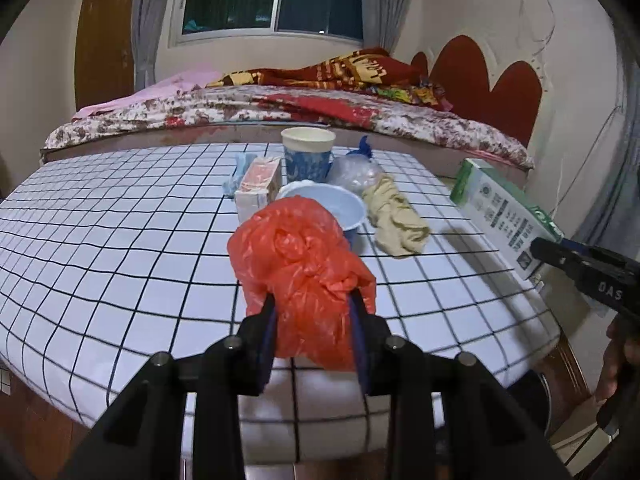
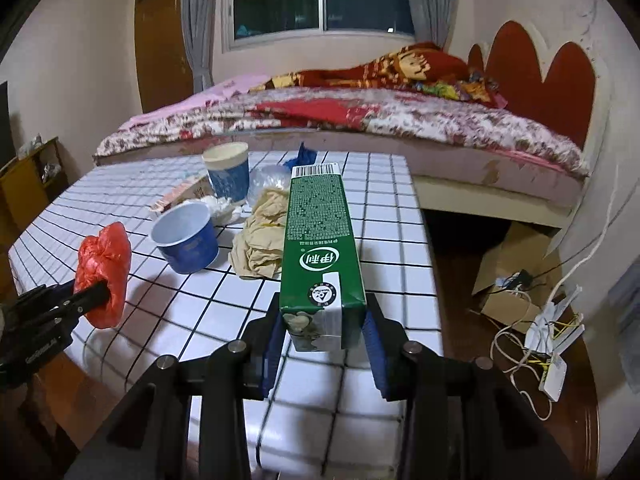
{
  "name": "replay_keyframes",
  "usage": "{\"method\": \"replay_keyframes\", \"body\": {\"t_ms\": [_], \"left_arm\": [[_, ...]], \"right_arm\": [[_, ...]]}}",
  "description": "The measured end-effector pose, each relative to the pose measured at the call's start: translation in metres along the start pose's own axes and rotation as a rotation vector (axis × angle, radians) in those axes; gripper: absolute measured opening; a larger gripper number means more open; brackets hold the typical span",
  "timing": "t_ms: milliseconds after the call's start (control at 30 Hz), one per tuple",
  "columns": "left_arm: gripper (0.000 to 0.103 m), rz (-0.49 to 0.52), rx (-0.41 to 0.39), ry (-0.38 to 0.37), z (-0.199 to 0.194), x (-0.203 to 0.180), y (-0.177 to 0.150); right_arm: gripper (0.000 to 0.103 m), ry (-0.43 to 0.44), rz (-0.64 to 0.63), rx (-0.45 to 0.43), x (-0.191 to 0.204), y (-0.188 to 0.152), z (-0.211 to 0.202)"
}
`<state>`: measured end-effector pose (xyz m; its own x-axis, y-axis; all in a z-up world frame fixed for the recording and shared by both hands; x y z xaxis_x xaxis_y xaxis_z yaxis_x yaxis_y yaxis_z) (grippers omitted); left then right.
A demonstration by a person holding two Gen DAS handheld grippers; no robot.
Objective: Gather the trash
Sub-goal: 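Carry the bag and carton over the black bin and release both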
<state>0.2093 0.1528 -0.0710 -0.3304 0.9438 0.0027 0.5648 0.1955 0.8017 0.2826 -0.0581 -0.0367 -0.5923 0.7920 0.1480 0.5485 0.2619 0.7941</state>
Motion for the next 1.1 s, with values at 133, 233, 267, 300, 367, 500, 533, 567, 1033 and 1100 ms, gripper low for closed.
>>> {"method": "replay_keyframes", "body": {"t_ms": [133,233,267,300,367,500,533,567,1033,1100], "left_arm": [[0.034,0.024,-0.015,-0.026,-0.017,-0.014,-0.003],[0.034,0.048,-0.027,-0.048,-0.029,-0.029,-0.005],[0.034,0.057,-0.032,-0.055,-0.033,-0.034,-0.005],[0.034,0.064,-0.035,-0.06,-0.036,-0.039,-0.006],[0.034,0.076,-0.041,-0.077,-0.043,-0.05,-0.008],[0.034,0.095,-0.047,-0.111,-0.054,-0.073,-0.01],[0.034,0.104,-0.048,-0.121,-0.056,-0.08,-0.01],[0.034,0.111,-0.05,-0.129,-0.058,-0.087,-0.011],[0.034,0.229,-0.045,-0.256,-0.086,-0.175,-0.033],[0.034,0.249,-0.037,-0.274,-0.088,-0.187,-0.039]], "right_arm": [[0.039,-0.014,0.012,-0.022,-0.008,-0.009,-0.033],[0.039,-0.031,0.03,-0.037,-0.019,-0.016,-0.055],[0.039,-0.033,0.036,-0.04,-0.022,-0.019,-0.06],[0.039,-0.04,0.039,-0.042,-0.025,-0.022,-0.067],[0.039,-0.056,0.037,-0.044,-0.03,-0.028,-0.078],[0.039,-0.08,0.046,-0.049,-0.041,-0.041,-0.099],[0.039,-0.086,0.052,-0.05,-0.045,-0.044,-0.105],[0.039,-0.091,0.061,-0.053,-0.049,-0.046,-0.109],[0.039,-0.169,0.145,-0.035,-0.1,-0.09,-0.157],[0.039,-0.174,0.159,-0.02,-0.107,-0.097,-0.162]]}}
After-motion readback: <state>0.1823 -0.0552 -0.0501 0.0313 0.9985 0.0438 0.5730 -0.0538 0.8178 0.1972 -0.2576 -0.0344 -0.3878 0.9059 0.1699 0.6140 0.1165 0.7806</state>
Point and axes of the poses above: each gripper's, at about its wrist camera, not at the fingertips, and z roughly the way its jaws point, x to its left, y to its top, the point moved 9 cm from there along z, roughly the way its jaws point, and after that the axes turned 13 degrees about y, right-handed, at the moved point
